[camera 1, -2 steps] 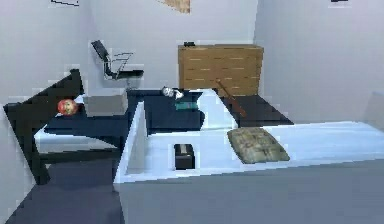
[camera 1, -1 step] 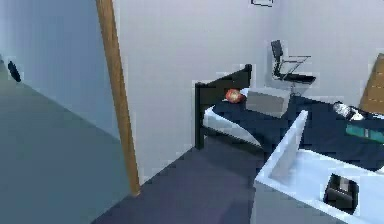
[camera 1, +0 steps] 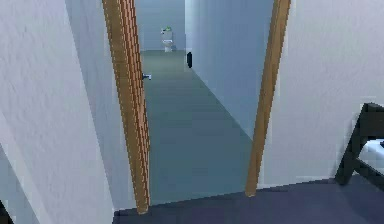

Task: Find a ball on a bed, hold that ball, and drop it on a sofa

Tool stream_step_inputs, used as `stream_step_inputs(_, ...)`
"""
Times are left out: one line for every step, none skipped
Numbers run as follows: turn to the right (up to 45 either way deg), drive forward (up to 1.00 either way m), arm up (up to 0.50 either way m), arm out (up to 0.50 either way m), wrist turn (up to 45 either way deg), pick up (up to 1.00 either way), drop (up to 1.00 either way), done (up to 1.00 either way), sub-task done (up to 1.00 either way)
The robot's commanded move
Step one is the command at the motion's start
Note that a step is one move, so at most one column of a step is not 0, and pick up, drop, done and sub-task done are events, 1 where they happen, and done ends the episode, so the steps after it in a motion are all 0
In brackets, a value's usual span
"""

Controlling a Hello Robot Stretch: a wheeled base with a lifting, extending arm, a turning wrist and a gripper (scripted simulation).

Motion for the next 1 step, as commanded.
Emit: stream_step_inputs(0.0,0.25,0.00,0.00,0.0,0.00,0.00,0.00,0.00)
